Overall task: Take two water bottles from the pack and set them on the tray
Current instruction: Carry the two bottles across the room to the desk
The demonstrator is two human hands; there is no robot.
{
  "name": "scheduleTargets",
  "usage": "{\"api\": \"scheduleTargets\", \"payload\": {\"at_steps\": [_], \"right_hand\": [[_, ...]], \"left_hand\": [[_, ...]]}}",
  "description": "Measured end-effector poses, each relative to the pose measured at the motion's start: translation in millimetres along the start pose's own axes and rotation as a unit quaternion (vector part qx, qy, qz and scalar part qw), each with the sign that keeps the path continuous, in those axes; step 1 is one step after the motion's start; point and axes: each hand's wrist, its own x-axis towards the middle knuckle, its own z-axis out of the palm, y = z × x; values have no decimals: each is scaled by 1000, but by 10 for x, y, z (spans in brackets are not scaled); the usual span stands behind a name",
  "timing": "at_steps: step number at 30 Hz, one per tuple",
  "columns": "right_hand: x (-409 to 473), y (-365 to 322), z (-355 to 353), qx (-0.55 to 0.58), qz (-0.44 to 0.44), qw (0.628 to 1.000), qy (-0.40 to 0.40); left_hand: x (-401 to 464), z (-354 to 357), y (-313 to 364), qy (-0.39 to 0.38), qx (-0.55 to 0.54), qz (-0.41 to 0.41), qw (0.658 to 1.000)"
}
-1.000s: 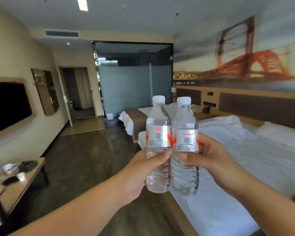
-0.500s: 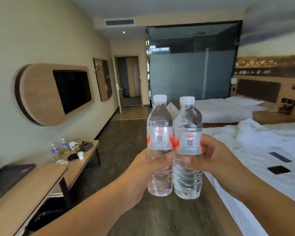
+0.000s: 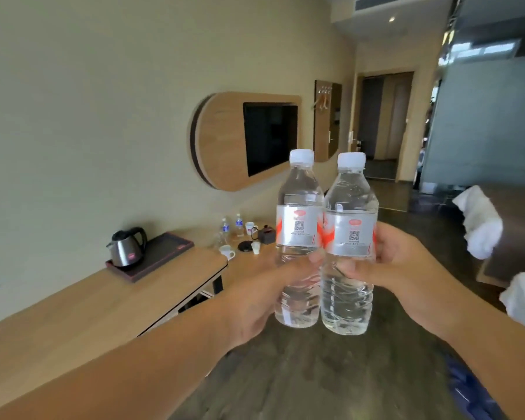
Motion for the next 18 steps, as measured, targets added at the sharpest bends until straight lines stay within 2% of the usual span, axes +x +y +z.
{"api": "scheduleTargets", "payload": {"at_steps": [8,13,18], "right_hand": [[1074,414,122,34,9,994,-101],[1867,741,350,21,14,993,-111],[2759,954,476,12,13,992,-125]], "left_hand": [[384,-604,-72,64,-15,14,998],[803,-1258,-230,97,-19,13,995],[1358,-1986,-271,93,-24,38,995]]}}
